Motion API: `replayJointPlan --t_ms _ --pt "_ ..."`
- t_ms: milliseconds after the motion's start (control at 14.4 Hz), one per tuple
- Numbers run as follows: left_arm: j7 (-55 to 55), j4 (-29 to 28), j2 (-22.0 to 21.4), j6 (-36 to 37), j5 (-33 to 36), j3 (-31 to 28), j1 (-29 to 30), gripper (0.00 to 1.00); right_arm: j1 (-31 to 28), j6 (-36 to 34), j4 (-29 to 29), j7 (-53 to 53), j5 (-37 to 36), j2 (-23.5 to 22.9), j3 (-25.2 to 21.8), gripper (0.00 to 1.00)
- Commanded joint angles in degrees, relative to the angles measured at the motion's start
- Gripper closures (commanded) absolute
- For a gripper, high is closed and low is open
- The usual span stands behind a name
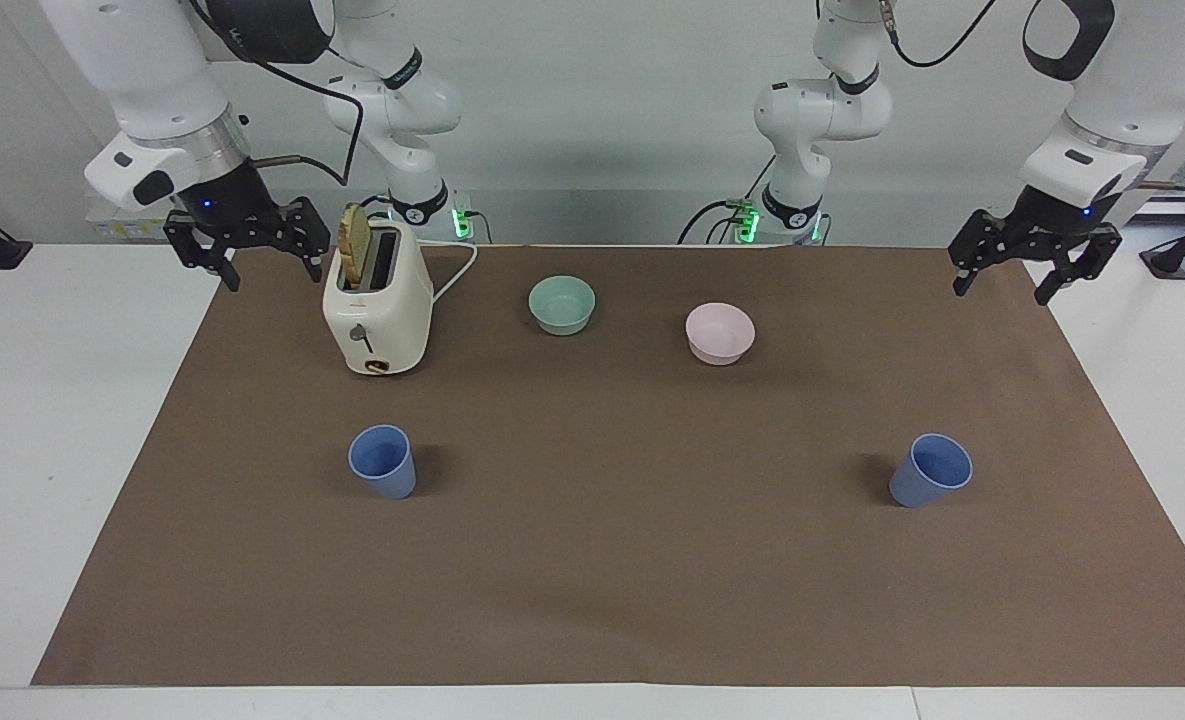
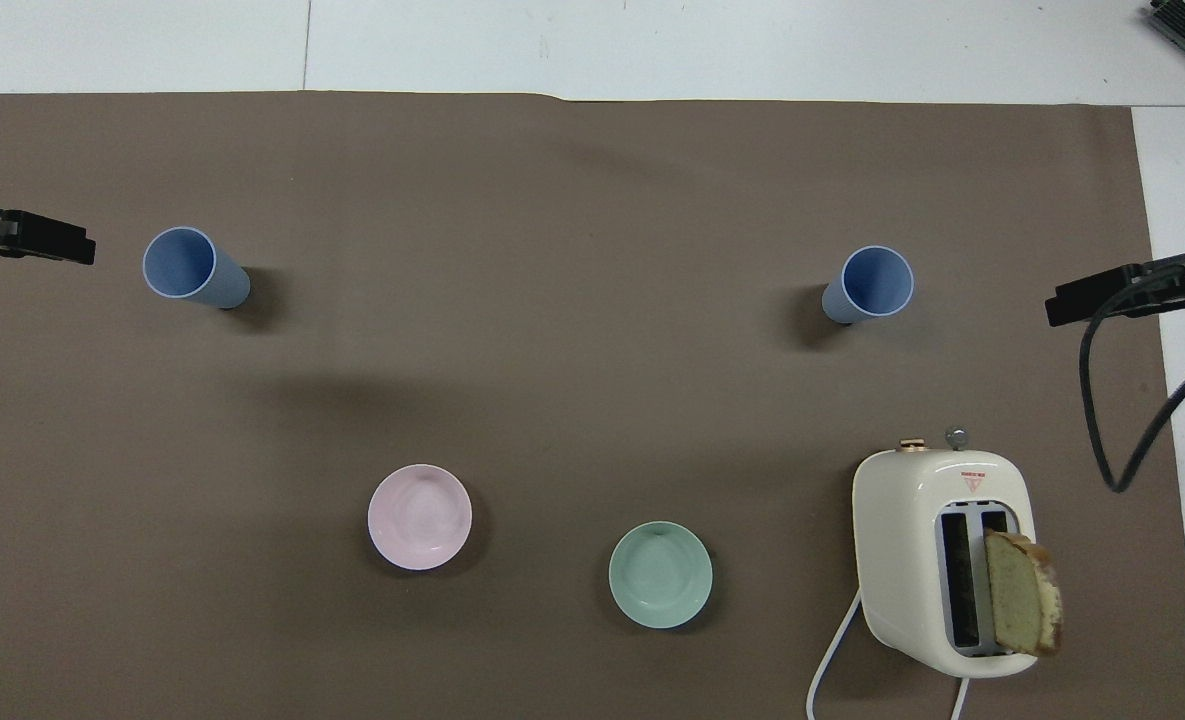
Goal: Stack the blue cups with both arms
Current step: 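Reach the left gripper to the nearby blue cup and grasp it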
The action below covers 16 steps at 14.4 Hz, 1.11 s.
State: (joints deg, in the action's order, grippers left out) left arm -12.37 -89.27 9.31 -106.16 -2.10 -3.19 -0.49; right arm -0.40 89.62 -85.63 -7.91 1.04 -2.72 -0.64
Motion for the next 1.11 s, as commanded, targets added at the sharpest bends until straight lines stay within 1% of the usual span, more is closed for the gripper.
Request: replayJointPlan --t_ms 0,208,347,417,625,694,764,833,903,1042 --pt "-1.52 0.59 4.74 -5.09 -1.06 0.28 1.19 0.0 -0.48 -0.23 -1.64 0.87 -0.52 1.49 0.47 0.0" --pt "-3.1 0.5 9.13 -8.17 -1.76 0.29 1.55 0.0 -0.48 -0.23 -1.64 0.87 -0.52 1.49 0.47 0.0" --pt "-3.1 -0.2 11.33 -11.25 -4.65 0.29 1.55 0.0 -0.48 -0.23 -1.64 0.87 -0.52 1.49 0.47 0.0" --pt "-3.1 -0.2 12.48 -11.7 -5.01 0.29 1.55 0.0 -0.48 -0.23 -1.64 0.87 -0.52 1.49 0.55 0.0" --pt "-6.77 -2.39 13.19 -11.79 -5.28 0.29 2.51 0.0 -0.48 -0.23 -1.64 0.87 -0.52 1.58 0.55 0.0" --pt "-7.58 -3.27 13.19 -12.22 -5.28 0.2 2.51 0.07 -0.48 -0.23 -1.64 0.87 -0.52 1.49 0.55 0.0" --pt "-7.58 -4.24 13.1 -12.32 -5.28 0.2 2.69 0.21 -0.48 -0.32 -1.64 0.96 -0.52 1.49 0.55 0.0" --pt "-7.58 -4.94 12.93 -12.49 -5.37 0.2 2.69 0.48 -0.48 -0.32 -1.64 0.87 -0.52 1.49 0.55 0.0" --pt "-7.58 -5.38 12.75 -12.58 -5.28 0.2 2.69 0.66 -0.48 -0.32 -1.64 0.87 -0.52 1.49 0.55 0.0" --pt "-7.58 -6.61 12.23 -12.67 -5.28 0.11 2.86 0.92 -0.31 -0.32 -1.55 0.79 -0.43 1.49 0.64 0.0"
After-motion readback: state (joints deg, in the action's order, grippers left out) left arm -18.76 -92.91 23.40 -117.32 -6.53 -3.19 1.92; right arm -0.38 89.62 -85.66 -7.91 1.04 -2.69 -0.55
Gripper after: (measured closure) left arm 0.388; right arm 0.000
